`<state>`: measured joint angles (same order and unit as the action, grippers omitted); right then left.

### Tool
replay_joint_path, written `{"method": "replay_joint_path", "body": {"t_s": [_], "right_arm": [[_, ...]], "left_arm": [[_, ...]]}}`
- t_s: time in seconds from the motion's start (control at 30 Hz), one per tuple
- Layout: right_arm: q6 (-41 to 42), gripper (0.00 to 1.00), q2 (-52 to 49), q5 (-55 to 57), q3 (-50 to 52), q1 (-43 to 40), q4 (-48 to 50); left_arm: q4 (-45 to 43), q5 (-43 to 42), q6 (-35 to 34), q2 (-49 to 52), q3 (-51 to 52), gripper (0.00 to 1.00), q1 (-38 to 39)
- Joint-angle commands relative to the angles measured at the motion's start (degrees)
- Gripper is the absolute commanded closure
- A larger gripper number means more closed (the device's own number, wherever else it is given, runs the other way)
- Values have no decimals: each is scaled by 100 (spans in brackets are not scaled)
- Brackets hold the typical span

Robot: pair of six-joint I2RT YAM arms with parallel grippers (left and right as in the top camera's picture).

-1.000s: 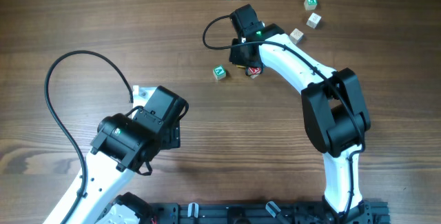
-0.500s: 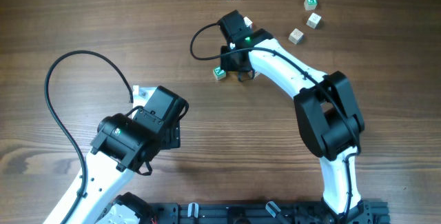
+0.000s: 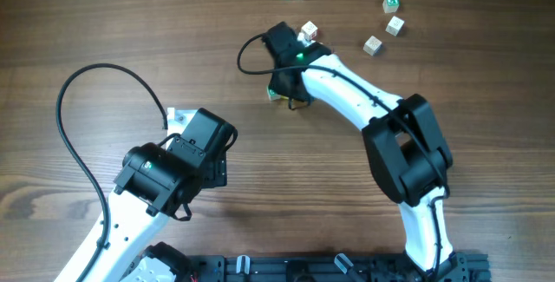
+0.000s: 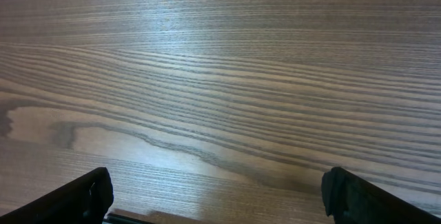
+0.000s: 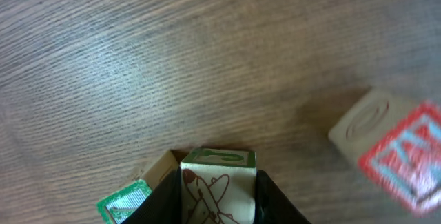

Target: Form a circle

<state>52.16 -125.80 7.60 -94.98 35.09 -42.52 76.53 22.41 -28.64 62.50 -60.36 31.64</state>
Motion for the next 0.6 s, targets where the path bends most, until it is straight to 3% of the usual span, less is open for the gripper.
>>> {"method": "replay_joint_path", "body": {"t_s": [0.0,0.57], "right_arm": [[813,90,2,863,-76,153,-120],[824,88,-4,1252,83,131,-111]], "left_arm": [[0,-50,-79,-42,9,0,-31],[-2,-50,-79,-42,9,0,-31]]}}
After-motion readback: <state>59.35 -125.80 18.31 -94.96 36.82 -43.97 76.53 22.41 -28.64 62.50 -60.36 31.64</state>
